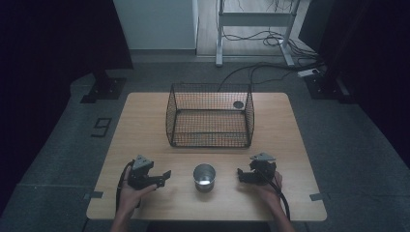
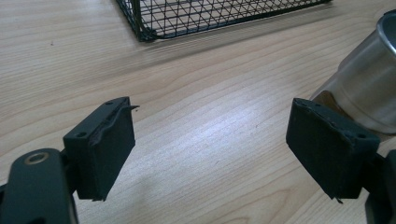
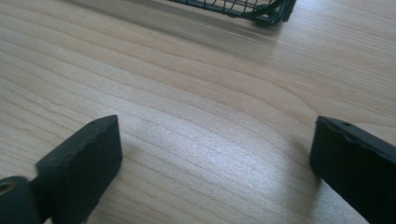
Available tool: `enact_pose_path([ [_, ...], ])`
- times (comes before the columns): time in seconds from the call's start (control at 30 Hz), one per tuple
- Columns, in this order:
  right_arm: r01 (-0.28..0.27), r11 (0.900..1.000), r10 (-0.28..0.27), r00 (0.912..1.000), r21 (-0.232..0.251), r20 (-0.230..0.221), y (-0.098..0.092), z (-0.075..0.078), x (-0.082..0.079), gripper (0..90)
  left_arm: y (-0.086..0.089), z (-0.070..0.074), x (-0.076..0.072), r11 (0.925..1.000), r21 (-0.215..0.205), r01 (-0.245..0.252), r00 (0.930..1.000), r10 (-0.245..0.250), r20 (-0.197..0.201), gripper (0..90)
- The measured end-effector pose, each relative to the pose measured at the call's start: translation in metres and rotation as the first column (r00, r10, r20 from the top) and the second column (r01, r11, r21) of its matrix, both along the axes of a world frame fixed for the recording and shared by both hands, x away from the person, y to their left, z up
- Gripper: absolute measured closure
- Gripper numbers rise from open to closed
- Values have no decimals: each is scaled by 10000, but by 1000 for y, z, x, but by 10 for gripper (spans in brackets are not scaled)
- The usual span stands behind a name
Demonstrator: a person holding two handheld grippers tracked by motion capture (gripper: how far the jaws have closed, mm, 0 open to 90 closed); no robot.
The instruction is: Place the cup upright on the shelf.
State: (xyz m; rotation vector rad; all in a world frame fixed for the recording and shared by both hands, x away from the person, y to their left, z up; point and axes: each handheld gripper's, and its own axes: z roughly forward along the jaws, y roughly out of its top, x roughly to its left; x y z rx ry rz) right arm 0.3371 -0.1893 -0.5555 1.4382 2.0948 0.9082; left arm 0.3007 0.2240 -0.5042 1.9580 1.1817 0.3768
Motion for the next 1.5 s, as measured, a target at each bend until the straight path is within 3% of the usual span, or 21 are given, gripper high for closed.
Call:
enact_pose_path([
  [0.43,32,9983,-57,9991,587,420,-7,9,-9,81,-7,2,-2,9997,24,229,9997,-230,70,157],
  [0.6,54,9961,-130,9963,884,851,-15,25,-16,92,-8,3,-2,9996,8,270,9996,-270,69,157],
  [0.73,-14,9937,-92,9955,1118,948,-18,32,-18,94,-9,3,-3,9996,-16,285,9996,-285,85,157],
  [1.07,-663,9849,424,9880,1602,1483,-10,57,-30,106,-12,2,-3,9994,21,345,9994,-345,64,157],
  [1.5,-1849,9650,1481,9695,1858,1954,20,81,-45,108,-12,3,-3,9994,-8,352,9994,-352,66,157],
])
